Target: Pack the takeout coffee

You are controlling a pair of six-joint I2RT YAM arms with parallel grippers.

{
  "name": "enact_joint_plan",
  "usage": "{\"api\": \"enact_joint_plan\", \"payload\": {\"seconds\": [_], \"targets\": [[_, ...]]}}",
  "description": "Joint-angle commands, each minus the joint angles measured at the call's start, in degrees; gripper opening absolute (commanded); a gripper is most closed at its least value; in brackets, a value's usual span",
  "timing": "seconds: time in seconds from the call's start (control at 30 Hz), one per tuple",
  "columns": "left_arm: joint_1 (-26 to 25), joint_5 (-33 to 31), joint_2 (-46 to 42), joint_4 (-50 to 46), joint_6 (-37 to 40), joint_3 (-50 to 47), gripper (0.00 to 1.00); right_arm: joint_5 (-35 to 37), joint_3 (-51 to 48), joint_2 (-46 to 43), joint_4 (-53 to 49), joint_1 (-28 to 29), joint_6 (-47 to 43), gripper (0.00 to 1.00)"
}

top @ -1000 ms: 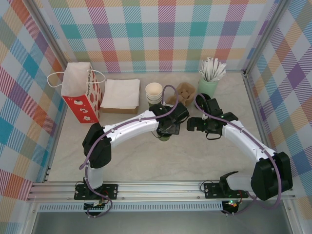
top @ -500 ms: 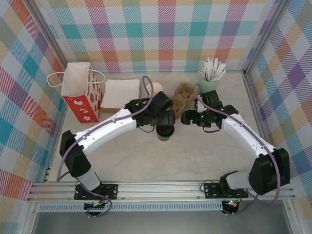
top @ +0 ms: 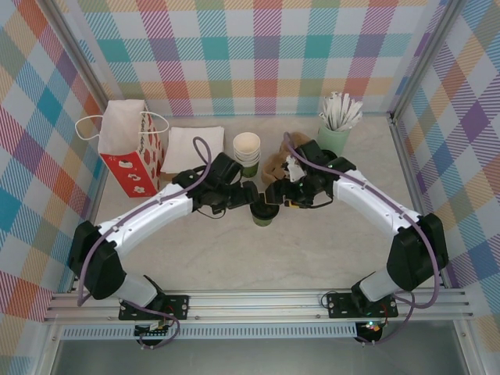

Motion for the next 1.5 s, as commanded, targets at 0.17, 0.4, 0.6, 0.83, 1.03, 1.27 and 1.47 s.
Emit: {"api": "enact_joint_plan", "payload": {"seconds": [0.17, 0.4, 0.6, 0.83, 1.03, 1.27, 1.47], "targets": [[2.9, 3.1, -5.1, 3.5, -2.8, -4.5, 0.87, -4.1, 1.4, 0.5, -4.3, 1.5, 4.9, 0.71], [3.7, 2.8, -5.8, 3.1, -2.7, -5.0, 0.87, -6.4, 1.6, 2.1, -3.8, 3.2, 6.0, 0.7], [3.8, 2.3, -6.0, 2.8, -2.6, -4.9, 0.88, -5.8, 1.8, 3.4, -3.7, 4.0, 6.1, 0.7], [3.9, 2.0, -5.9, 2.4, -2.5, -4.7, 0.88, -5.5, 2.9, 4.8, -3.2, 4.3, 5.6, 0.71], [3.9, 1.9, -5.6, 2.4, -2.5, -4.4, 0.88, -5.9, 3.6, 5.4, -2.4, 4.5, 5.5, 0.71], [3.9, 1.8, -5.6, 2.2, -2.5, -4.2, 0.88, -5.5, 4.1, 5.9, -2.1, 4.6, 5.4, 0.71], [3.9, 1.8, -5.7, 2.2, -2.5, -4.2, 0.88, -4.5, 4.0, 6.1, -1.6, 4.6, 5.3, 0.71]]}}
